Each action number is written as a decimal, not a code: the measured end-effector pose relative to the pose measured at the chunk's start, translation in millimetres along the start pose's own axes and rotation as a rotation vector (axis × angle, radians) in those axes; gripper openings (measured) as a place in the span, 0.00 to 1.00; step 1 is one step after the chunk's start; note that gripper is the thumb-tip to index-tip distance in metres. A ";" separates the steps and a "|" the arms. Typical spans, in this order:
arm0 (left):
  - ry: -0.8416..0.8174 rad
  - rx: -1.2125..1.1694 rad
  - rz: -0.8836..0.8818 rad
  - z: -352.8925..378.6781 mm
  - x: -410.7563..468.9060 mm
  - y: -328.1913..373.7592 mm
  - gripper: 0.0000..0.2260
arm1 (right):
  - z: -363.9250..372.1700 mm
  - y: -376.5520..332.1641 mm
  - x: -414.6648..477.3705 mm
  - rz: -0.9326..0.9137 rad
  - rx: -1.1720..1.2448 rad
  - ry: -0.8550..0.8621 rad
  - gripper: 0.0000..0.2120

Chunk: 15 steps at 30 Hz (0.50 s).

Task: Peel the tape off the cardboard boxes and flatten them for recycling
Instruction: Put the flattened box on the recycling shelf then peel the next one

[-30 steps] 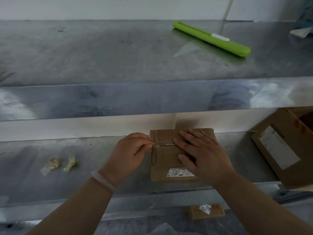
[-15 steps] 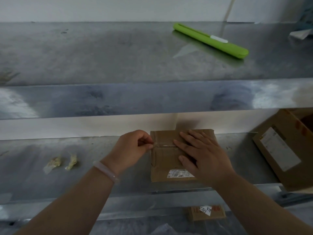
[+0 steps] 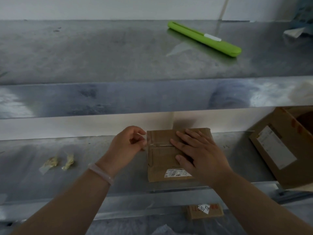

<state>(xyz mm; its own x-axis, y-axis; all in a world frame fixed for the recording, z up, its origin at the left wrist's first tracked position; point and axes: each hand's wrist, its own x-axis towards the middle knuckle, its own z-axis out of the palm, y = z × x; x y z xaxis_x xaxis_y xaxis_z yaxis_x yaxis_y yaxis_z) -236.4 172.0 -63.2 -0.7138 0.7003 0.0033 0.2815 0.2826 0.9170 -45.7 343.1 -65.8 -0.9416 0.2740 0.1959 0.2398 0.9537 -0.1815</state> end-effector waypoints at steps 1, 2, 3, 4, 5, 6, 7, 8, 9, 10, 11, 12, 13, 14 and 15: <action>0.014 -0.182 -0.133 1.3 -2.3 -2.8 0.08 | 0.1 -0.3 0.0 0.001 0.004 0.003 0.23; 0.003 -0.356 -0.267 2.4 -4.0 -5.9 0.07 | 0.2 -0.7 0.1 -0.001 0.007 0.007 0.23; -0.016 -0.495 -0.381 3.3 -4.9 -8.4 0.07 | 0.6 -0.9 -0.1 -0.005 0.009 0.014 0.23; -0.026 -0.572 -0.455 3.9 -5.2 -10.5 0.07 | 1.1 -1.0 -0.4 -0.010 0.009 0.020 0.22; -0.033 -0.578 -0.490 4.8 -4.5 -11.7 0.08 | 1.7 -1.0 -0.9 -0.015 0.006 0.025 0.22; -0.040 -0.538 -0.491 5.8 -3.4 -12.1 0.08 | 2.2 -0.9 -1.3 -0.020 0.005 0.031 0.22; -0.043 -0.491 -0.476 7.7 -2.7 -11.1 0.08 | 2.7 -0.8 -1.7 -0.026 0.005 0.039 0.22; -0.029 -0.466 -0.465 10.1 -1.9 -9.9 0.07 | 2.9 -0.9 -2.1 -0.030 0.005 0.044 0.22; 0.001 -0.472 -0.467 11.8 -0.9 -8.4 0.06 | 2.9 -1.2 -2.5 -0.033 0.007 0.048 0.22; 0.032 -0.497 -0.478 13.0 0.0 -6.3 0.05 | 3.0 -1.2 -3.1 -0.034 0.007 0.053 0.22; 0.053 -0.525 -0.494 13.4 0.7 -4.3 0.05 | 3.3 -1.2 -3.7 -0.036 0.009 0.056 0.22; 0.060 -0.552 -0.512 12.9 1.3 -2.5 0.04 | 3.3 -1.5 -4.2 -0.038 0.010 0.055 0.22; 0.058 -0.581 -0.528 12.3 2.0 -0.8 0.04 | 3.3 -1.8 -4.5 -0.041 0.010 0.051 0.22; 0.050 -0.612 -0.537 11.5 2.4 1.4 0.04 | 3.4 -1.7 -4.6 -0.043 0.012 0.050 0.22; 0.037 -0.640 -0.539 10.8 2.9 3.7 0.04 | 3.6 -1.1 -4.5 -0.044 0.014 0.053 0.22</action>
<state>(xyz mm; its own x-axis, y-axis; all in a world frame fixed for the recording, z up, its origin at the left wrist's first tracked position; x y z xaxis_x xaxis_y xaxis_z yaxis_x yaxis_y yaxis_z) -230.6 182.2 -64.1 -0.6697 0.5512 -0.4977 -0.5151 0.1379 0.8460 -42.6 340.4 -70.0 -0.9371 0.2385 0.2548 0.1949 0.9633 -0.1848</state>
